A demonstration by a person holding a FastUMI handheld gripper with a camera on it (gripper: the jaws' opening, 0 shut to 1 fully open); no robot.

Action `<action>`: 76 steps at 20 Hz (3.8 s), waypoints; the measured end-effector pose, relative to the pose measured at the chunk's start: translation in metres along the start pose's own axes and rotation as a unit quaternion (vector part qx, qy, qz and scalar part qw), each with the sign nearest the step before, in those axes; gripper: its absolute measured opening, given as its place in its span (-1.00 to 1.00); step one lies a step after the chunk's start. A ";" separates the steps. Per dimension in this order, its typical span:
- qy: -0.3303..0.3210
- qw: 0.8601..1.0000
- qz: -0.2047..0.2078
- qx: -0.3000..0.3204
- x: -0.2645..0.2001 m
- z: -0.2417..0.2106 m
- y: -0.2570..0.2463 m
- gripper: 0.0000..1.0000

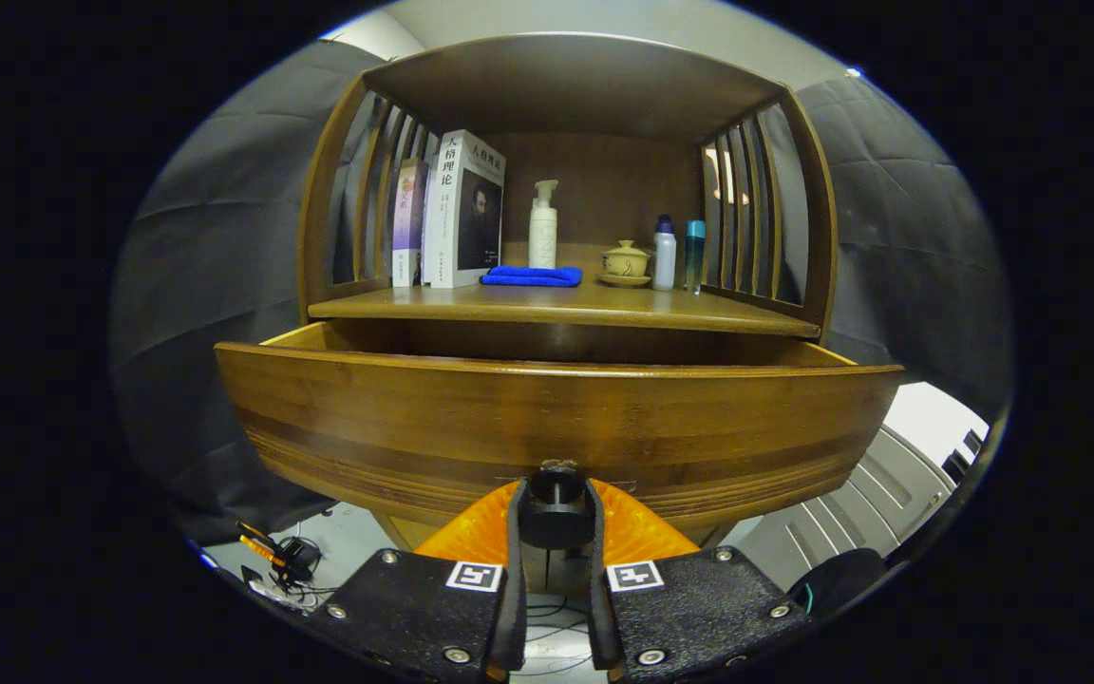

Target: Pull open the drawer, take out the items inside it, and place them on the countertop above the cabinet.

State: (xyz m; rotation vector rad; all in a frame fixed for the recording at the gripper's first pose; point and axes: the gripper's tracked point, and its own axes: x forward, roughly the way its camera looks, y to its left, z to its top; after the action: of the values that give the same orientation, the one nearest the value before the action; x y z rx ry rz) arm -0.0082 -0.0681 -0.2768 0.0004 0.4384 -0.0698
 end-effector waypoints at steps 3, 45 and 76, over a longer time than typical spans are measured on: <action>0.006 1.000 -0.002 0.001 -0.012 -0.007 0.000 -0.48; 0.066 0.998 -0.016 0.010 -0.017 0.135 -0.020 0.93; 0.438 0.895 -0.059 0.062 0.062 -0.031 0.018 0.71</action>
State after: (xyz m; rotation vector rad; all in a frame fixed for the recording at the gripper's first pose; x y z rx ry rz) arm 0.0359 -0.0537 -0.3318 0.1356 1.3412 -0.2193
